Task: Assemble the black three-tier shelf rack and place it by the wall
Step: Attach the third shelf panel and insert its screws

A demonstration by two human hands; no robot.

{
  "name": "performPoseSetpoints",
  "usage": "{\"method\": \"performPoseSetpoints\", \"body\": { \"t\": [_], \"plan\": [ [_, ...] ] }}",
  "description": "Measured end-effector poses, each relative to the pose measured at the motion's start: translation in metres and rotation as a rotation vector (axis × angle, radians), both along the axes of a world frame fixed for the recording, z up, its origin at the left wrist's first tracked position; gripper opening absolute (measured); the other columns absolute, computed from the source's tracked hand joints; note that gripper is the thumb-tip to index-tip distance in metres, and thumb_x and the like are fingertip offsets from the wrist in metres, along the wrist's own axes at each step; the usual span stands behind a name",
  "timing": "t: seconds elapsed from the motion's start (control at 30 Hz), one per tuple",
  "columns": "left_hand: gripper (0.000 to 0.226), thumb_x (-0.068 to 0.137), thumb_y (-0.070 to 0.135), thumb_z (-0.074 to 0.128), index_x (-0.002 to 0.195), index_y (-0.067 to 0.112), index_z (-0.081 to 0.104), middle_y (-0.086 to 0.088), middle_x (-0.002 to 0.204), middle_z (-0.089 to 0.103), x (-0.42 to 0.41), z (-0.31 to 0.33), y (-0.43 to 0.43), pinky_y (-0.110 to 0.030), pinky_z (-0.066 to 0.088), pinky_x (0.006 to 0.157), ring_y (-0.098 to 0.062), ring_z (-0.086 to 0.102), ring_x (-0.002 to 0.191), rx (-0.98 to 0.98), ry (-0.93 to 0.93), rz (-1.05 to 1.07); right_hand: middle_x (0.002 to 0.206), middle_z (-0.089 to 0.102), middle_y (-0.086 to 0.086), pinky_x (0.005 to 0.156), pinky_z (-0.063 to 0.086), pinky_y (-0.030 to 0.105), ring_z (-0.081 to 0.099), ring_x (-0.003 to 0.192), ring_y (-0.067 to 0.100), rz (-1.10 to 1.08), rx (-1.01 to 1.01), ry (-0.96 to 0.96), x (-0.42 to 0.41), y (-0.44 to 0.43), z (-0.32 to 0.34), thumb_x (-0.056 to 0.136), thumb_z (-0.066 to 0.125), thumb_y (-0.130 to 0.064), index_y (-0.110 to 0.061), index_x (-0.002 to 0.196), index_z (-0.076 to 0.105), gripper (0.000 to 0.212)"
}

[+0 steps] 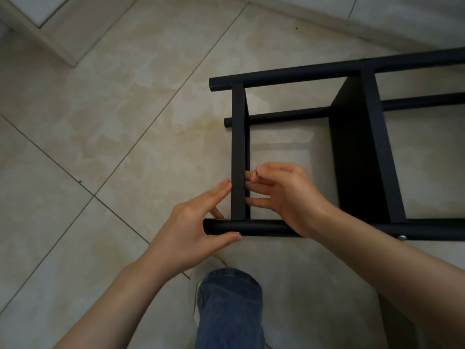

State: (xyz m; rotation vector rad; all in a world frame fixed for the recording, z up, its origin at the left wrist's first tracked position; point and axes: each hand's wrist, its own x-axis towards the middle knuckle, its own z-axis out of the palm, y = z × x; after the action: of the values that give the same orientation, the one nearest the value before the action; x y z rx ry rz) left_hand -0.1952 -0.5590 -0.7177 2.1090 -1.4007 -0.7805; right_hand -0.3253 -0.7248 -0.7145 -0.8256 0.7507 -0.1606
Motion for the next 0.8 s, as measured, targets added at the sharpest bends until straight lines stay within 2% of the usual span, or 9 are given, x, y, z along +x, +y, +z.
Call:
{"method": "performPoseSetpoints", "body": {
  "t": [0.03,0.07,0.13,0.23,0.33,0.47,0.6,0.67,0.8],
  "plan": [
    [0.093,0.073,0.041,0.085,0.151,0.038,0.034,0.019,0.154,0.044,0.001,0.000,0.000,-0.002,0.033,0.101,0.009,0.056,0.115,-0.011,-0.035,-0.022,0.115,0.070,0.020,0.084,0.061,0.039,0.070,0.105,0.026,-0.010,-0.004,0.010,0.000,0.001,0.000,0.100,0.053,-0.012,-0.006,0.076,0.062,0.026],
    [0.093,0.075,0.049,0.081,0.153,0.040,0.031,0.022,0.162,0.030,0.003,0.001,0.000,-0.004,0.028,0.108,0.008,0.047,0.129,-0.018,-0.074,-0.049,0.115,0.070,0.019,0.087,0.060,0.041,0.070,0.106,0.026,-0.023,-0.014,0.025,0.000,0.001,-0.001,0.100,0.052,-0.012,-0.005,0.077,0.063,0.026],
    [0.089,0.081,0.059,0.070,0.156,0.034,0.030,0.020,0.166,0.019,0.008,0.000,-0.003,-0.008,0.019,0.116,-0.001,0.029,0.146,-0.037,-0.183,-0.138,0.116,0.071,0.014,0.091,0.058,0.043,0.069,0.109,0.025,-0.066,-0.044,0.072,0.001,0.003,-0.005,0.101,0.051,-0.013,-0.005,0.080,0.064,0.025],
    [0.085,0.087,0.062,0.060,0.159,0.033,0.026,0.013,0.169,0.012,0.015,-0.002,-0.010,-0.022,0.012,0.123,-0.010,0.008,0.156,-0.035,-0.284,-0.288,0.112,0.069,0.010,0.088,0.060,0.043,0.067,0.110,0.023,-0.203,-0.019,0.133,0.003,0.002,-0.010,0.103,0.048,-0.014,-0.005,0.089,0.064,0.023],
    [0.084,0.088,0.068,0.056,0.158,0.040,0.020,0.018,0.169,0.003,0.019,-0.007,-0.014,-0.027,0.010,0.121,-0.008,-0.004,0.156,0.013,-0.223,-0.346,0.100,0.065,0.007,0.082,0.061,0.040,0.066,0.103,0.022,-0.294,0.010,0.205,0.003,-0.003,-0.013,0.104,0.046,-0.021,-0.010,0.089,0.064,0.025],
    [0.077,0.088,0.057,0.064,0.154,0.027,0.038,0.006,0.169,0.017,0.015,-0.015,-0.014,-0.023,0.015,0.125,-0.010,0.009,0.156,-0.091,-0.111,-0.320,0.076,0.053,0.001,0.073,0.059,0.033,0.056,0.077,0.015,-0.314,0.044,0.272,0.000,-0.008,-0.018,0.103,0.050,-0.024,-0.013,0.090,0.067,0.024],
    [0.069,0.088,0.042,0.073,0.145,0.011,0.050,-0.010,0.161,0.035,0.010,-0.022,-0.014,-0.037,0.027,0.124,-0.022,0.024,0.154,-0.227,-0.074,-0.317,0.065,0.058,-0.003,0.064,0.058,0.022,0.059,0.063,0.008,-0.095,0.060,0.261,-0.007,-0.015,-0.020,0.100,0.056,-0.023,-0.010,0.097,0.072,0.021],
    [0.068,0.087,0.039,0.076,0.143,0.009,0.052,-0.013,0.158,0.040,0.011,-0.024,-0.015,-0.042,0.031,0.122,-0.026,0.028,0.153,-0.265,-0.084,-0.330,0.070,0.068,-0.004,0.062,0.056,0.019,0.067,0.065,0.008,0.083,-0.045,0.288,-0.012,-0.022,-0.020,0.099,0.059,-0.023,-0.009,0.099,0.074,0.020],
    [0.068,0.086,0.038,0.078,0.141,0.007,0.053,-0.016,0.156,0.042,0.013,-0.029,-0.016,-0.046,0.033,0.121,-0.030,0.030,0.152,-0.300,-0.094,-0.346,0.087,0.078,-0.002,0.071,0.059,0.020,0.075,0.082,0.009,0.470,-0.295,0.316,-0.018,-0.036,-0.019,0.096,0.062,-0.020,-0.015,0.100,0.072,0.012]
  ]
}}
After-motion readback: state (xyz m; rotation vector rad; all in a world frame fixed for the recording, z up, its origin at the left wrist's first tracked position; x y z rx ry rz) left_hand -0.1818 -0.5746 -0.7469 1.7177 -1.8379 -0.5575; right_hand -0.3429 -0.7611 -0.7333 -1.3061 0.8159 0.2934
